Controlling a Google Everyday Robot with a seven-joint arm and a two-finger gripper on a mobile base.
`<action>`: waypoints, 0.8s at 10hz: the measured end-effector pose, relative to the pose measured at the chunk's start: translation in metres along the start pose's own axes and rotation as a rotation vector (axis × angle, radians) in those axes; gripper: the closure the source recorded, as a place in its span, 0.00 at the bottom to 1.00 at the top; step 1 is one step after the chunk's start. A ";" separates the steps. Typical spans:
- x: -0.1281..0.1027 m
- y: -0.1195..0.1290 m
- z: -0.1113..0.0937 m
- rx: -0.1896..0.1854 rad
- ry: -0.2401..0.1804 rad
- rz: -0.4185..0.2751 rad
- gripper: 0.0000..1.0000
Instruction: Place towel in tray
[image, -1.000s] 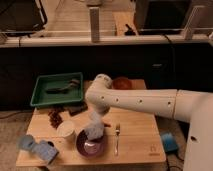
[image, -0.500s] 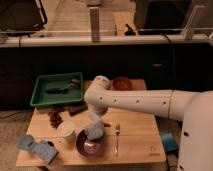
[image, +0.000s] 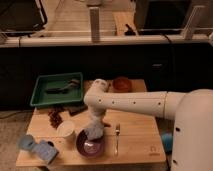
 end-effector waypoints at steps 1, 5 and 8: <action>-0.002 -0.003 0.005 0.002 -0.001 -0.008 0.20; 0.011 0.012 0.014 0.015 -0.097 -0.066 0.20; 0.009 0.021 0.039 0.048 -0.324 -0.195 0.20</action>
